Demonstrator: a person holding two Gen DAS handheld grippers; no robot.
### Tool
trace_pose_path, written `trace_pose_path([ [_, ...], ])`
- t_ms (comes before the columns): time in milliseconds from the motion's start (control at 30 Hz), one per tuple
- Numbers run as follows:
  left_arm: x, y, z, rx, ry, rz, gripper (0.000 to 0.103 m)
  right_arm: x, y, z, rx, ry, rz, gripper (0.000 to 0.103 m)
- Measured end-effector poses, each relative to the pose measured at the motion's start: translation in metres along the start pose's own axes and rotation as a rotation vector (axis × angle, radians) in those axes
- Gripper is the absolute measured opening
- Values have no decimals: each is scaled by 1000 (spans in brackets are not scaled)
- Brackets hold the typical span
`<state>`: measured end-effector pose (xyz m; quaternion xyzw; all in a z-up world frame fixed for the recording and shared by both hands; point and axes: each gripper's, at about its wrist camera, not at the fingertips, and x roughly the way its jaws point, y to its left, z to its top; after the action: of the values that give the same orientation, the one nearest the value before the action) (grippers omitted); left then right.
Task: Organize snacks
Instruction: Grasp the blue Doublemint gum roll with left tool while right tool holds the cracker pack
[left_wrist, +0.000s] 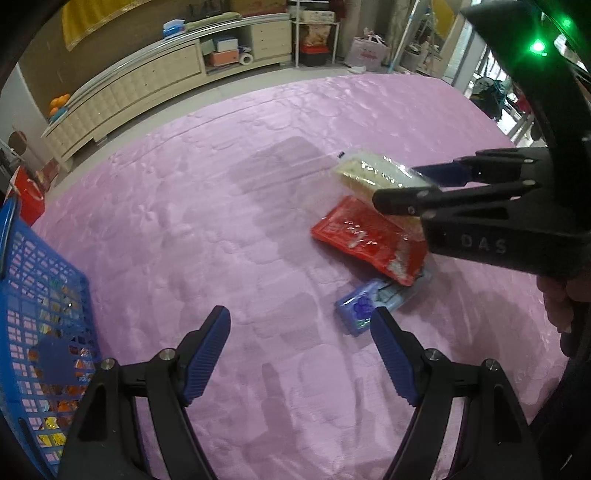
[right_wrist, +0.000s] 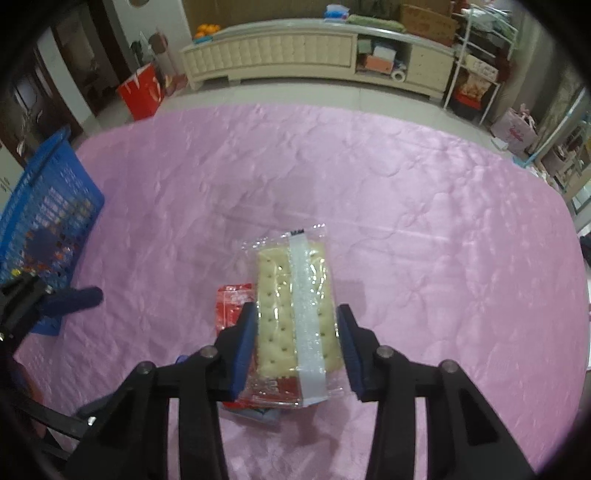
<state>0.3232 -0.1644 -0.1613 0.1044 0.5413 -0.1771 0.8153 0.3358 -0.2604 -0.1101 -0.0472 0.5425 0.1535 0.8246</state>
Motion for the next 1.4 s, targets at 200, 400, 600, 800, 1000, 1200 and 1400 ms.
trace_pose_path([
  [200,12,-25,5,113,38,-16,76,-7,-29,-21,61,-1,10,48],
  [400,32,-53,9,235,59,-1,76,-15,-43,-36,101,-2,45,48],
  [600,45,-69,17,299,55,-15,68,-12,-49,-48,102,23,70,48],
  [800,60,-80,20,326,91,-15,50,-19,-55,-49,118,6,84,48],
  [1000,58,-87,19,335,91,-27,43,-19,-48,-50,103,13,110,48],
  [1200,52,-87,12,295,93,-14,32,-16,-37,-48,72,24,106,48],
  [1400,34,-71,6,216,77,0,30,-17,-29,-49,52,21,97,48],
])
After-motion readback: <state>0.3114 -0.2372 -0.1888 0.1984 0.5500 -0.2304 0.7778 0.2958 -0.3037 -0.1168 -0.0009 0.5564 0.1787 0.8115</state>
